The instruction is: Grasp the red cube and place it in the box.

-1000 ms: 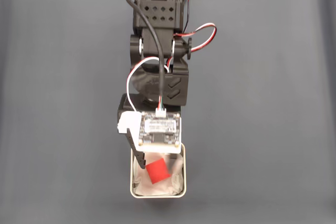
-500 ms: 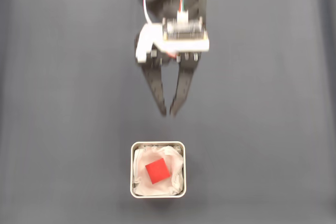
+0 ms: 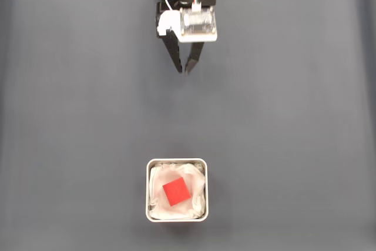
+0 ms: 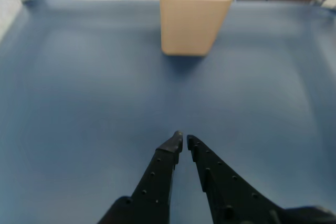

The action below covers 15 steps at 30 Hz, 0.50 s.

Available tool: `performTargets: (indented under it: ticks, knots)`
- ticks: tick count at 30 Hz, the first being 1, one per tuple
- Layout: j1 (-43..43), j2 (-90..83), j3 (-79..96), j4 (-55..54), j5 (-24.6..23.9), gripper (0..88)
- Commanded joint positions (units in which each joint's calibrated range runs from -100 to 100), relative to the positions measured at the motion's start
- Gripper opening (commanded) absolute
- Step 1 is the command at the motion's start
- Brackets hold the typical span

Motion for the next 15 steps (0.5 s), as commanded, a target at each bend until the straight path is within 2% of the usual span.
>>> performTargets:
  ticks: [1, 10, 15]
  knots:
    - [-0.1, -4.6, 5.1, 6.6, -0.9, 0.0]
    - [-1.0, -4.7, 5.8, 19.0, -2.3, 0.0]
    - [-0.7, -4.7, 5.8, 19.0, -2.5, 0.0]
